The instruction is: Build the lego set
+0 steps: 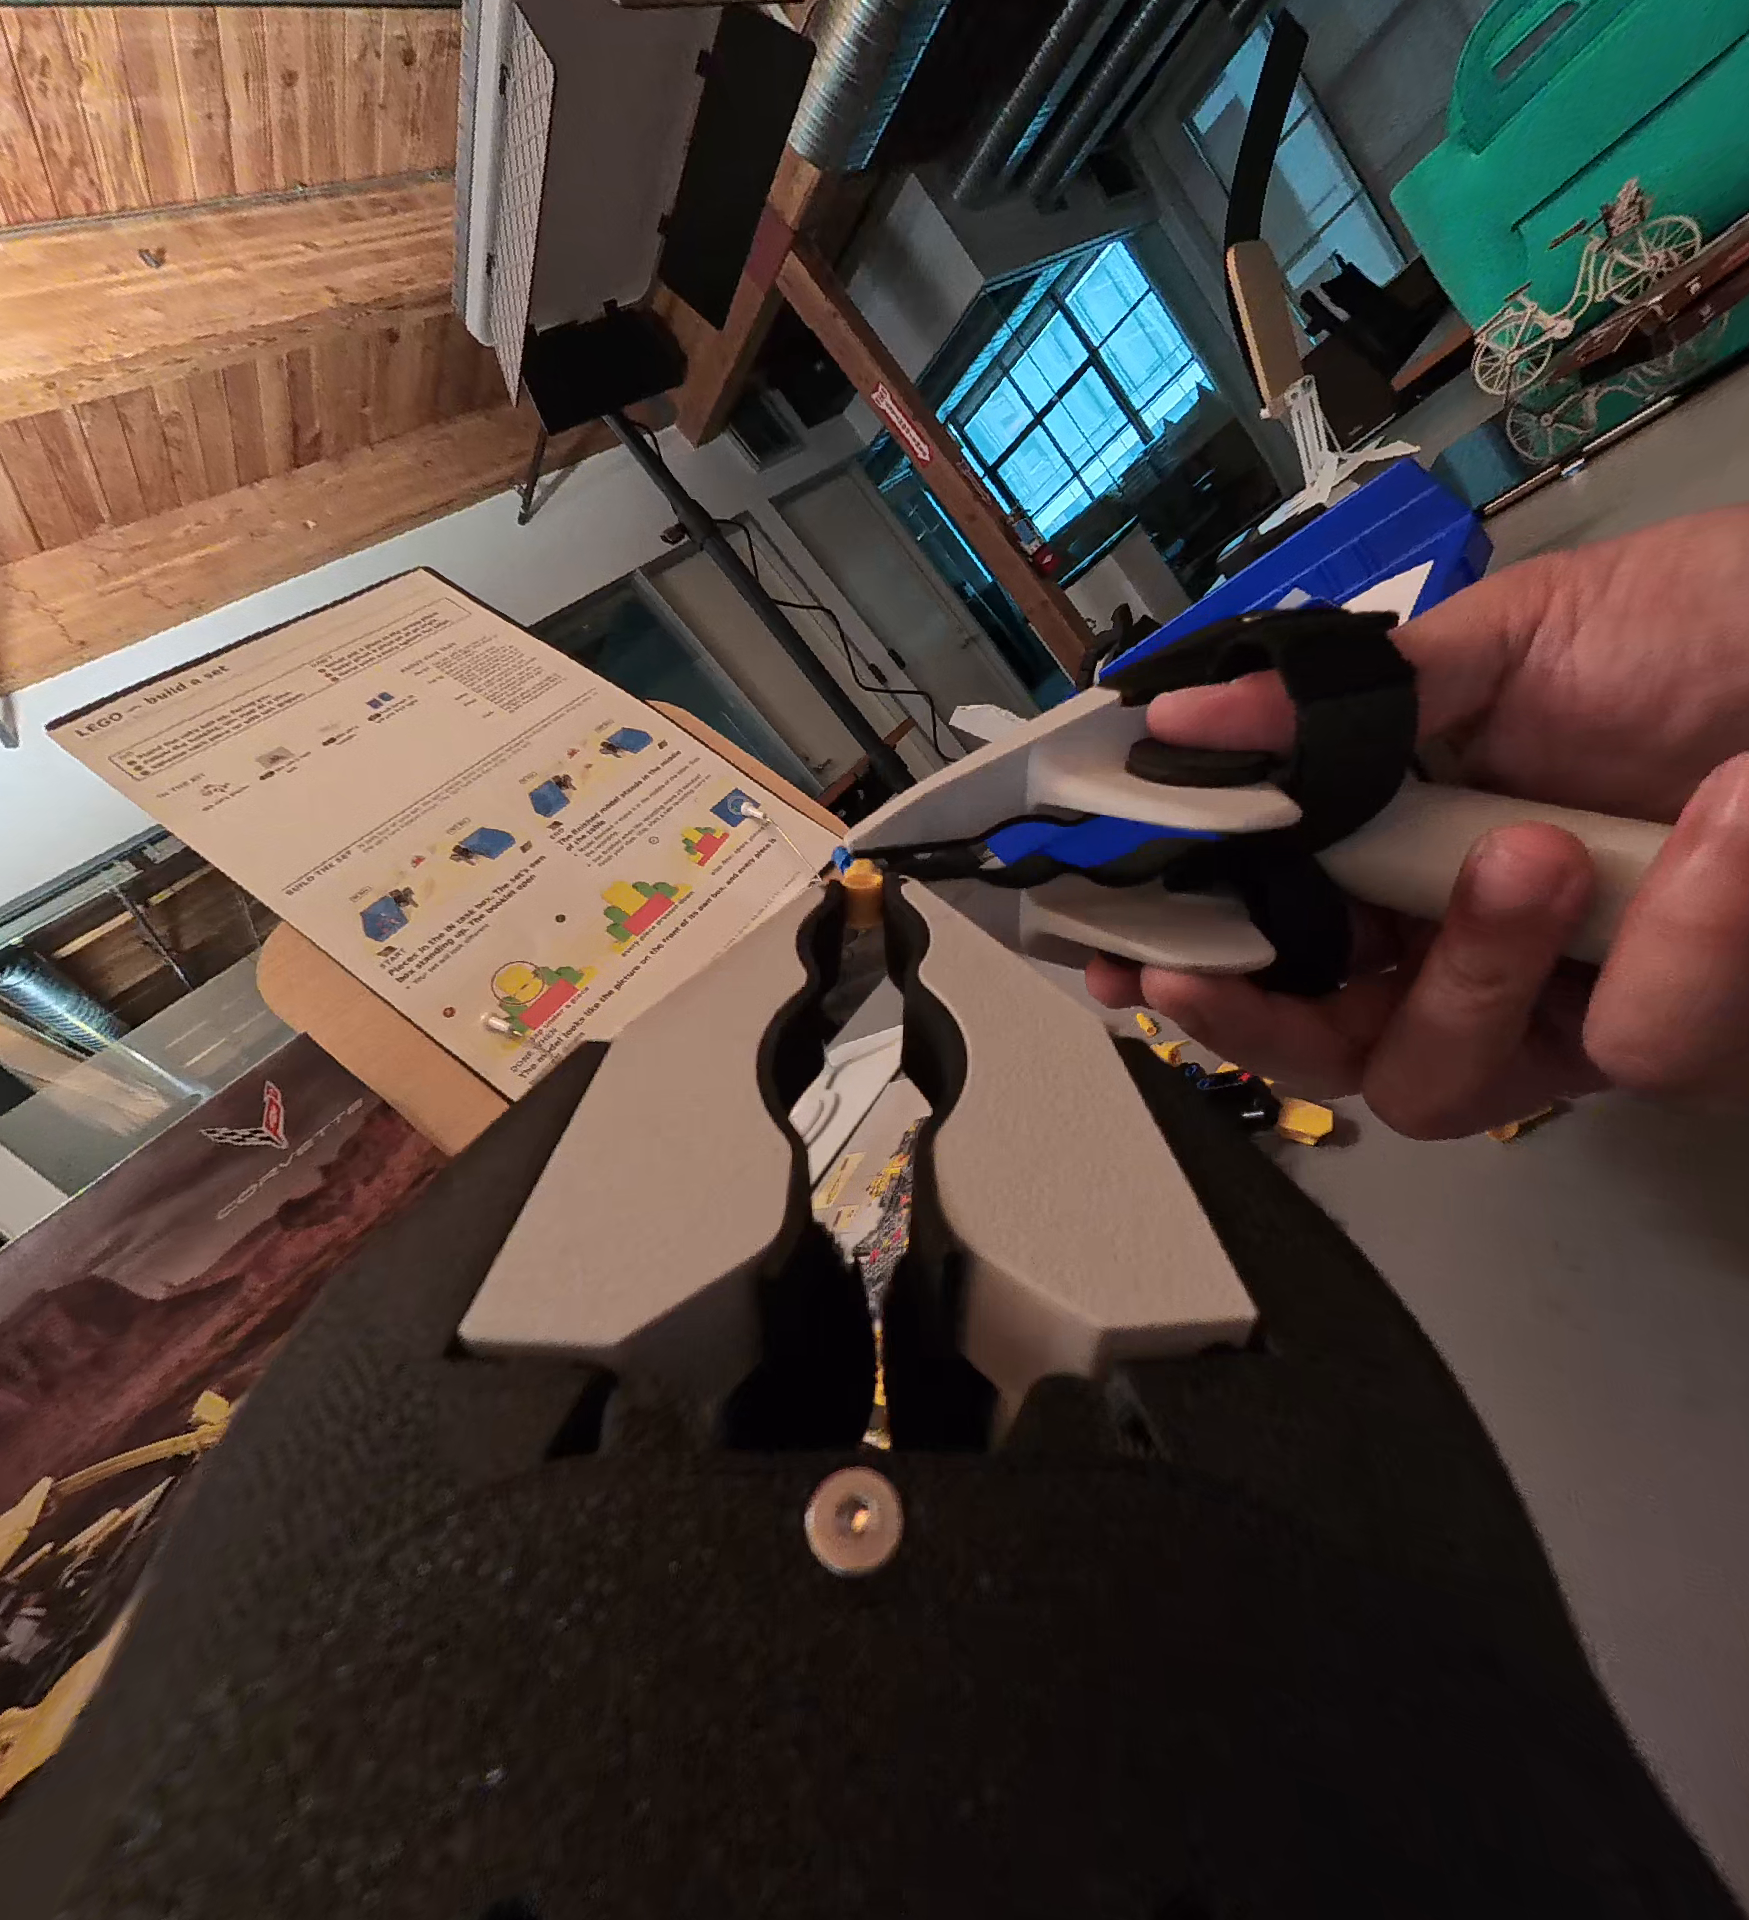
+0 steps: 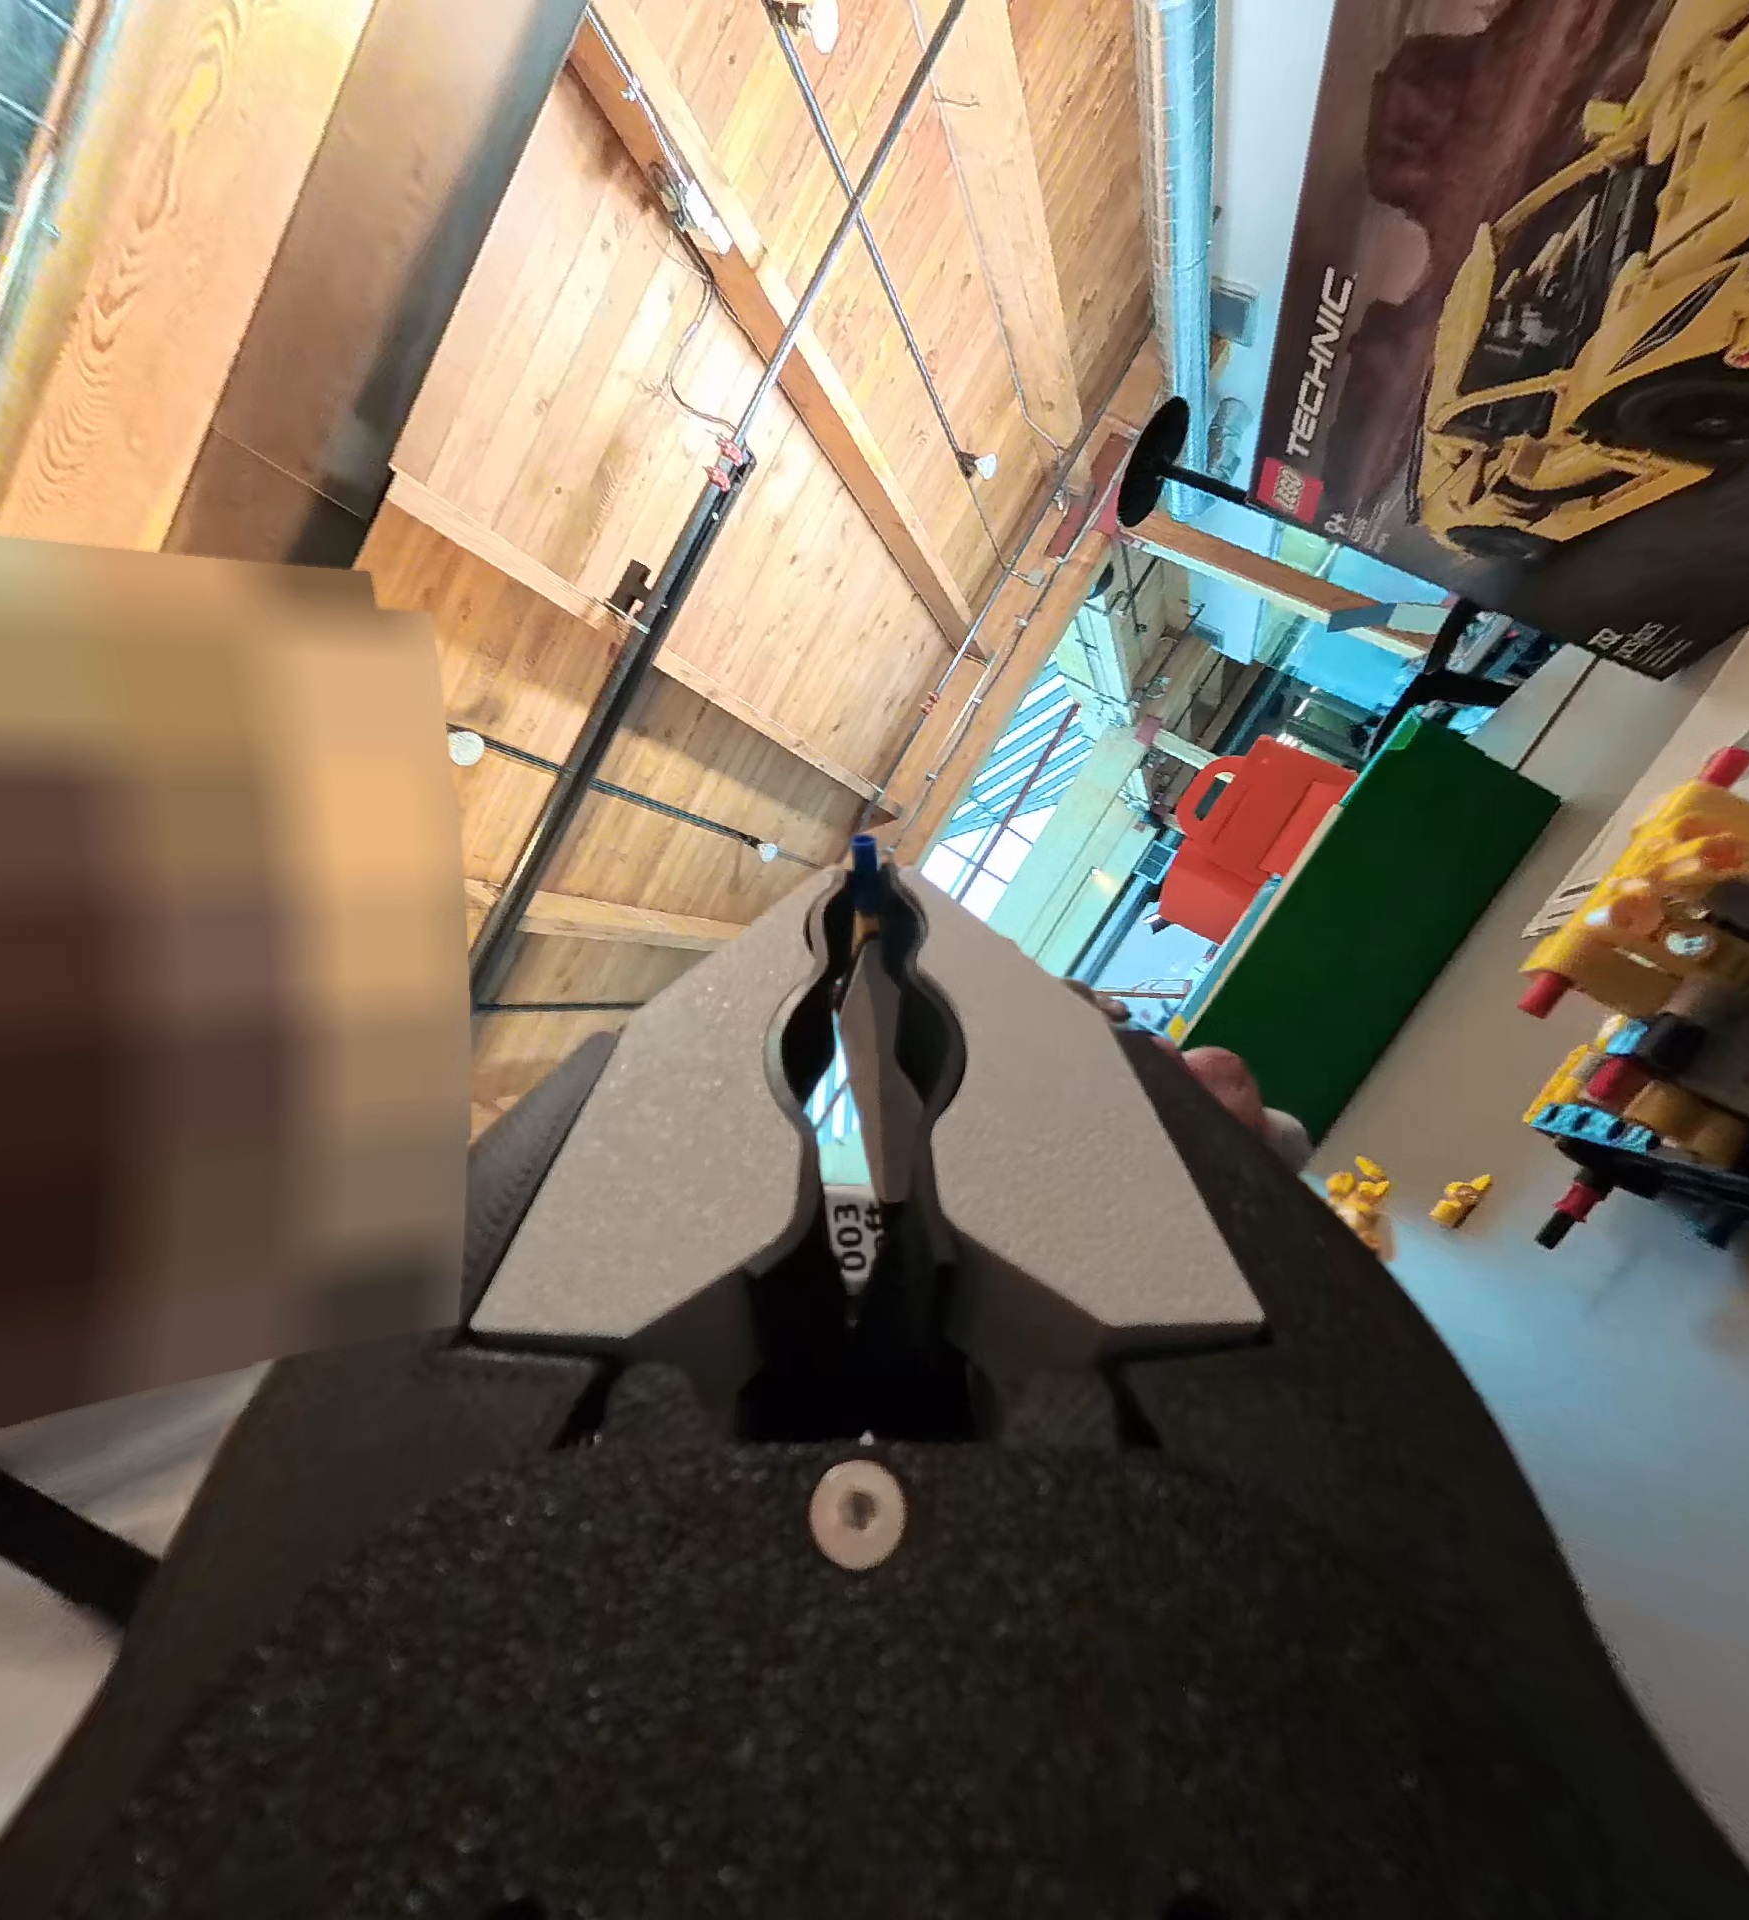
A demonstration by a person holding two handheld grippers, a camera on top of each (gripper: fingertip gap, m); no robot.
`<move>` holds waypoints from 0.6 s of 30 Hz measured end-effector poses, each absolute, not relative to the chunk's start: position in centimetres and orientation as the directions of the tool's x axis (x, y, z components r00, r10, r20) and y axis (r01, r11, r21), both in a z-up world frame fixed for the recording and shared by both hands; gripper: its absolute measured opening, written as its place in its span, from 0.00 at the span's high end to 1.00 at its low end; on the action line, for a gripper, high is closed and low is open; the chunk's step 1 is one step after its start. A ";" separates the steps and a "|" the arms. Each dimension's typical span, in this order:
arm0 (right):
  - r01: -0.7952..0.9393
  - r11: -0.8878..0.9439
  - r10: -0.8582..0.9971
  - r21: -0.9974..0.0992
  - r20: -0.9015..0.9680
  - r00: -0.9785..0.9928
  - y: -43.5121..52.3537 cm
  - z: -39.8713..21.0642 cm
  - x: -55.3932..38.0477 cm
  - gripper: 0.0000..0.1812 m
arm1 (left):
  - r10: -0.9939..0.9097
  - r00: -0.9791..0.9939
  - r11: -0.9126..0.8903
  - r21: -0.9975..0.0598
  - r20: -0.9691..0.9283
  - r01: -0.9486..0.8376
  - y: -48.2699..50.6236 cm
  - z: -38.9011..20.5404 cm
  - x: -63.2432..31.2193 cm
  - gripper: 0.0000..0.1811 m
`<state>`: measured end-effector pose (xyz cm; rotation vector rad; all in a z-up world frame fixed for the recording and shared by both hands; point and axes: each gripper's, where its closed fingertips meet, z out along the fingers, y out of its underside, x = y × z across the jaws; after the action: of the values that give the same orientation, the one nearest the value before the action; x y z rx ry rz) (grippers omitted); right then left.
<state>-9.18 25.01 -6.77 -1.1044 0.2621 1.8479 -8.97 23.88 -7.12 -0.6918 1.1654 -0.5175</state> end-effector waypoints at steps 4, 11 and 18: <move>-0.815 -0.557 0.586 -0.158 -0.770 -0.251 25.0 -6.5 -9.3 0.99 | -0.644 0.359 0.723 -0.691 -0.675 -0.002 23.8 -6.9 -9.1 0.96; -0.845 -0.514 0.602 -0.151 -0.765 -0.230 25.0 -6.1 -9.5 0.99 | -0.622 0.401 0.730 -0.684 -0.673 -0.015 23.8 -6.5 -9.4 0.96; -0.854 -0.503 0.603 -0.135 -0.763 -0.235 24.9 -6.1 -9.6 0.99 | -0.637 0.408 0.716 -0.698 -0.654 -0.001 23.8 -6.4 -9.4 0.96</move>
<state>-9.59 24.94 -6.06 -0.9758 0.3850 1.8841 -9.45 23.77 -6.45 -0.6844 1.0908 -0.4430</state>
